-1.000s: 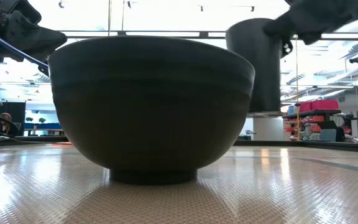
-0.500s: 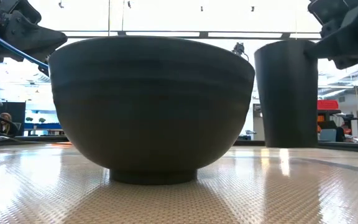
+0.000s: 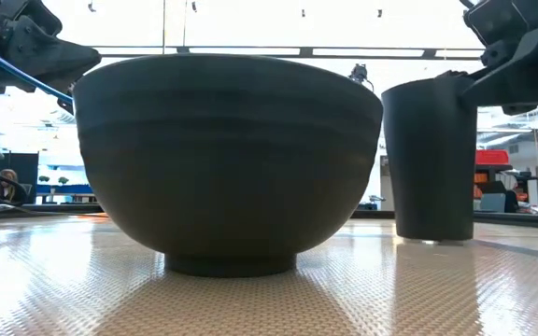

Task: Pick & Place Utensil
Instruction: Put the black cup on the transparent mat, then put the black spoon into the black bowl on the transparent mat

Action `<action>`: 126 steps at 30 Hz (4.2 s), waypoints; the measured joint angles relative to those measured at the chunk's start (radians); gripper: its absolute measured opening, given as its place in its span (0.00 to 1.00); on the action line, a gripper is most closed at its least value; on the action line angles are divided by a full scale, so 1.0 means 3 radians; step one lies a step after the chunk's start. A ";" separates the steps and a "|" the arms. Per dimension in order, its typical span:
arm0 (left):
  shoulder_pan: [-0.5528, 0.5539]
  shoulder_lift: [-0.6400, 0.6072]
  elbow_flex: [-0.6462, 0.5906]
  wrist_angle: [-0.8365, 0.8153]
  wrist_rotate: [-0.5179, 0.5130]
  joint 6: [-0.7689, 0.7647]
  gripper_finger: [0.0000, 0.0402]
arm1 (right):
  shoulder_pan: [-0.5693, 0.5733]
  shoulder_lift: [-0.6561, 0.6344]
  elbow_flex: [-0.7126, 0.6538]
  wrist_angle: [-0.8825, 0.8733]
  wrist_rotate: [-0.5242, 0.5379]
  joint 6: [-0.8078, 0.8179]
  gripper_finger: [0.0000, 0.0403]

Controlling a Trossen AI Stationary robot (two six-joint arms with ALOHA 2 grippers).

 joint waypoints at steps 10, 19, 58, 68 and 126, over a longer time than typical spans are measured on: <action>0.0000 -0.0001 0.0000 0.0000 0.0000 -0.0001 0.06 | -0.0001 0.0167 -0.0001 0.0246 0.0002 0.0036 0.90; 0.0000 -0.0001 0.0001 -0.0006 0.0010 -0.0001 0.06 | 0.0001 0.0167 -0.0001 0.0267 0.0055 0.0170 0.96; 0.0007 -0.0001 0.0003 0.0228 -0.0001 -0.0061 0.06 | -0.0048 0.0227 0.0546 -0.1128 -0.0167 0.0561 0.95; 0.0009 -0.0001 0.0004 0.0296 -0.0330 -0.0058 0.06 | -0.0058 0.0223 0.0546 -0.1617 -0.0094 0.0726 0.95; 0.1724 0.2383 0.1565 -0.2668 -0.0232 -0.1835 0.41 | -0.1443 -0.0236 0.1880 -0.2188 0.0684 -0.0561 0.81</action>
